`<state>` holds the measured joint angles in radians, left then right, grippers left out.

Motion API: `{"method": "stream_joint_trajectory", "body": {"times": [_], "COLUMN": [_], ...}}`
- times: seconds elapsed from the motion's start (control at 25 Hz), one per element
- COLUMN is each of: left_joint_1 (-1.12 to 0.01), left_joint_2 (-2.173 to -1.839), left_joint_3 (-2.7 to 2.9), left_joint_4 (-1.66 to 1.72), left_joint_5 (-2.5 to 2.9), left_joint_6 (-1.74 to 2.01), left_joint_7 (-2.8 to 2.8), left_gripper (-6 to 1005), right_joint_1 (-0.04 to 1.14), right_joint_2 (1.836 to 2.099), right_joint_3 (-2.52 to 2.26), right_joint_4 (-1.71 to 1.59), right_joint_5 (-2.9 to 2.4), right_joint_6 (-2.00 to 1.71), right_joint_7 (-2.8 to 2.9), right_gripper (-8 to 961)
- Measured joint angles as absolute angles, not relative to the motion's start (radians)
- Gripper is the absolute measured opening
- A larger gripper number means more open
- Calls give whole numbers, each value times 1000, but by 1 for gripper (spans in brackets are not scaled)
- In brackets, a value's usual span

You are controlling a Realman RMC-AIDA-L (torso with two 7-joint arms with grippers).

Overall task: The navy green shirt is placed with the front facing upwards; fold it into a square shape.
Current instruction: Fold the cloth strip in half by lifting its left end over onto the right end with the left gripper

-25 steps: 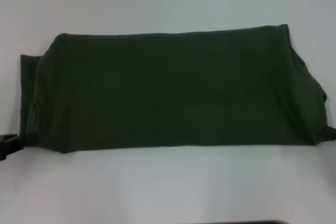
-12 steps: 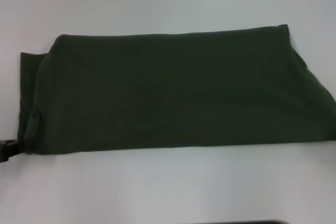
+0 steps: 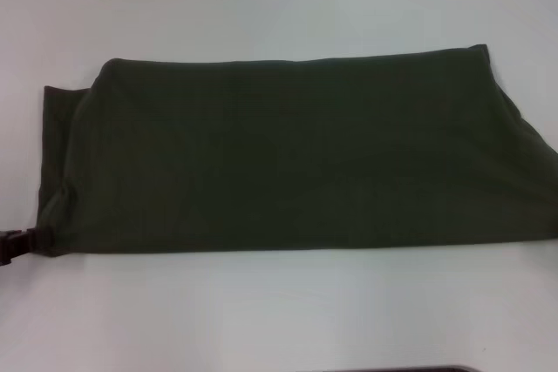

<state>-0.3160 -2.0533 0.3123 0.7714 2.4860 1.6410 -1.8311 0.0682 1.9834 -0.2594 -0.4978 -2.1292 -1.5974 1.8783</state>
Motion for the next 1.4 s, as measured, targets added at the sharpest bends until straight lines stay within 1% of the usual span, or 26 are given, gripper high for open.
{"method": "stream_joint_trajectory", "body": {"times": [0.64,0.92,1.2,1.36,1.4], "left_joint_1": [-325,-325,-327,-327,-327], "left_joint_2": [-2050,-2048,-2046,-2046,-2046], "left_joint_3": [313,311,310,306,306], "left_joint_4": [772,772,777,778,780], "left_joint_5": [2488,2488,2488,2488,2488], "left_joint_6": [1648,1649,1652,1652,1652], "left_joint_7": [-1838,-1838,-1840,-1843,-1843], "left_gripper": [20,31,109,161,179], "right_joint_1": [88,90,91,102,102], "right_joint_2": [1983,1981,1972,1970,1970], "right_joint_3": [-262,-239,-234,-209,-209], "right_joint_4": [-500,-501,-501,-502,-502], "right_joint_5": [-2129,-2129,-2124,-2119,-2119], "right_joint_6": [-1589,-1590,-1606,-1638,-1638], "right_joint_7": [1885,1891,1891,1878,1878], "right_gripper": [16,43,80,181,219]}}
